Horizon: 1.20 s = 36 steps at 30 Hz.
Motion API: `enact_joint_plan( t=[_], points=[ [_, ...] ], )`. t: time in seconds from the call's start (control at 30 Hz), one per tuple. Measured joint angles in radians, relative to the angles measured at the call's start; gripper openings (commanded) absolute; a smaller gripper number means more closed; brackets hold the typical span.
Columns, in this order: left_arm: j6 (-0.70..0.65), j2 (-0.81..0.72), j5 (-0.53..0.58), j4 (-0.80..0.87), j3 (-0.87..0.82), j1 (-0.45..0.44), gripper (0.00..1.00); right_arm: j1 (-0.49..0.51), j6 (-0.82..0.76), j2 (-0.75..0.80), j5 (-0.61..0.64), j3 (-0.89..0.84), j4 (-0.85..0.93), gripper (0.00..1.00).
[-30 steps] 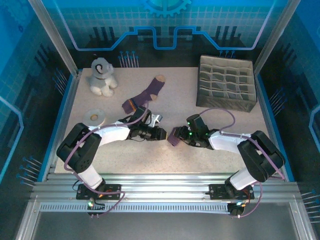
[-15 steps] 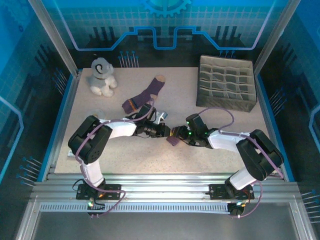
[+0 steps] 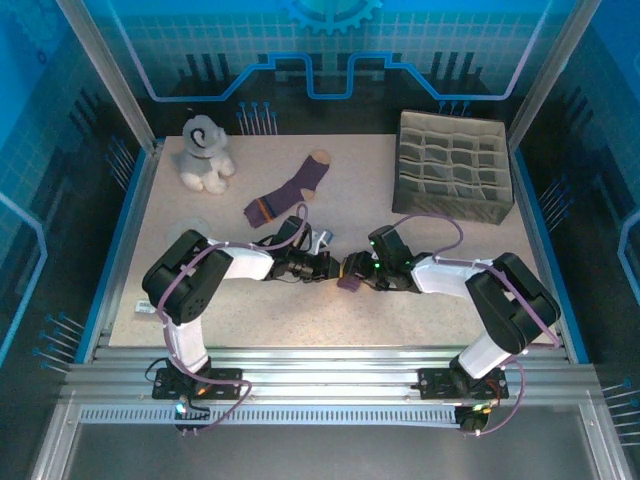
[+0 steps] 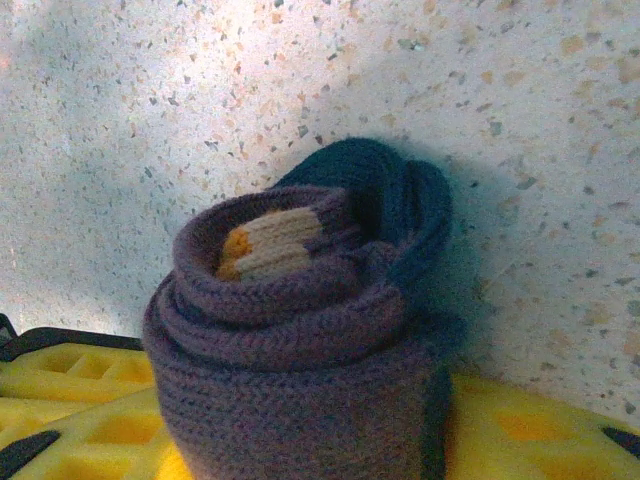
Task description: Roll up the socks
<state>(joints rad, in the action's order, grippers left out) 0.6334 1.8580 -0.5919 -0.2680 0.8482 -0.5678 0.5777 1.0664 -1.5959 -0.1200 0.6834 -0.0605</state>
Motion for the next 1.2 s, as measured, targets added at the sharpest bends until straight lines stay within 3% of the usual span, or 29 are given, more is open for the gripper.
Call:
enact_joint_plan(
  t=[0.23, 0.53, 0.73, 0.9, 1.2],
  points=[
    [0.015, 0.002, 0.002, -0.010, -0.008, 0.000, 0.07, 0.005, -0.014, -0.023, -0.002, 0.038, 0.044, 0.48],
    [0.023, 0.009, 0.004, -0.047, -0.028, 0.005, 0.06, 0.007, -0.039, -0.061, -0.009, 0.107, 0.138, 0.51],
    [0.023, 0.013, 0.004, -0.060, -0.034, 0.006, 0.05, 0.013, -0.056, -0.086, -0.005, 0.157, 0.203, 0.40],
    [0.021, 0.013, 0.011, -0.051, -0.034, 0.007, 0.05, 0.018, -0.076, -0.111, -0.013, 0.193, 0.227, 0.24],
    [-0.008, -0.014, 0.016, -0.011, -0.042, 0.007, 0.05, 0.029, -0.163, -0.112, 0.001, 0.233, 0.289, 0.12]
  ],
)
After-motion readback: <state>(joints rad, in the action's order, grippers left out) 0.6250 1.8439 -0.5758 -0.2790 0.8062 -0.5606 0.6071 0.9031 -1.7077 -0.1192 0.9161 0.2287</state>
